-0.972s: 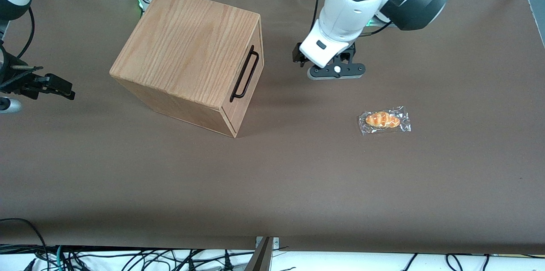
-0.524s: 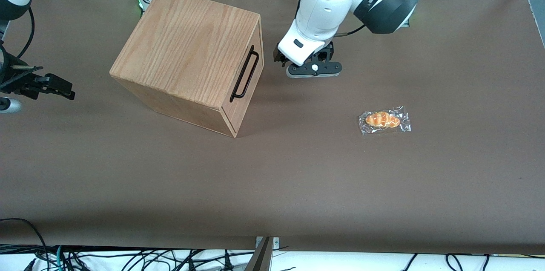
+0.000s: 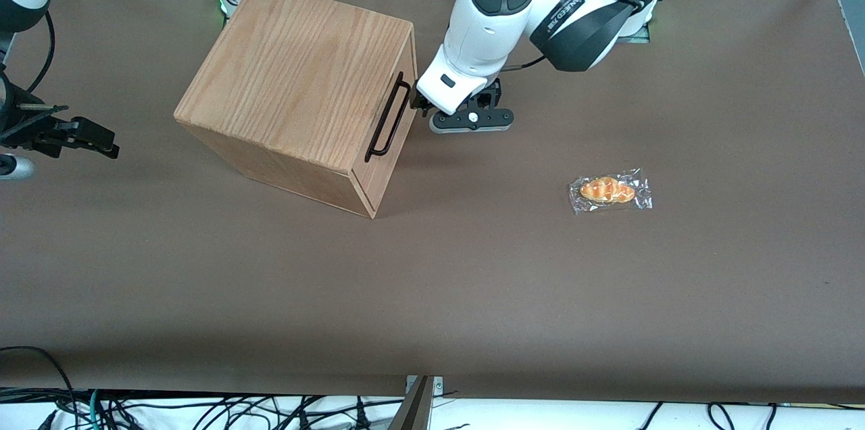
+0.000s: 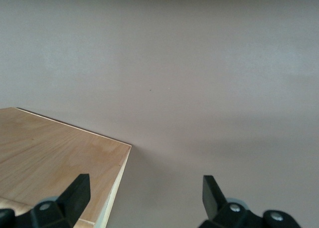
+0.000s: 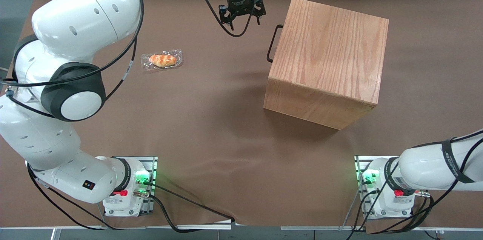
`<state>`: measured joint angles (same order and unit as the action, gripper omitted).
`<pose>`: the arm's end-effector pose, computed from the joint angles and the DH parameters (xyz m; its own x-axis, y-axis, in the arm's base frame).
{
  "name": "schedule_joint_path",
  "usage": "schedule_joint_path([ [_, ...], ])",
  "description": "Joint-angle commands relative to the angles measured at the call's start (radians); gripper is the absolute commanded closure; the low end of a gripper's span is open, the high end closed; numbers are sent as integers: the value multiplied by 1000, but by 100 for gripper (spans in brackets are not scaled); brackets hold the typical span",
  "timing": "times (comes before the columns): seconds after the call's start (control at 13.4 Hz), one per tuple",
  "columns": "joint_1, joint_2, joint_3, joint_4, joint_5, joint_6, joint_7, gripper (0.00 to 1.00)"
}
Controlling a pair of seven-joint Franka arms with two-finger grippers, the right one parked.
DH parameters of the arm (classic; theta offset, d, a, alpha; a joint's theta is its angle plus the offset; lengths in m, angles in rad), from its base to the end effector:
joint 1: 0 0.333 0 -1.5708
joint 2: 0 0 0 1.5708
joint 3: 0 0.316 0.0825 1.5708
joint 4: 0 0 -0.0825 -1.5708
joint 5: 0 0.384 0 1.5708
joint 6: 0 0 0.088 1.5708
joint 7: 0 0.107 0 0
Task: Open top drawer with left arm
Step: 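Move the left gripper to the black drawer handle of the wooden cabinet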
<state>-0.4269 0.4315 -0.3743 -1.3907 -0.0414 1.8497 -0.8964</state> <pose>0.5070 -0.4636 0.4825 0.9844 0.1303 -0.1183 0.1485 -0.9758 0.1605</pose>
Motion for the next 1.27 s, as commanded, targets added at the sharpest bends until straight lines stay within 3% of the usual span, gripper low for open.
schedule_joint_path([
  [0.0, -16, 16, 6, 10, -28, 26, -12, 0],
  [1.2, -73, 115, 8, 10, -20, 143, 10, 0],
])
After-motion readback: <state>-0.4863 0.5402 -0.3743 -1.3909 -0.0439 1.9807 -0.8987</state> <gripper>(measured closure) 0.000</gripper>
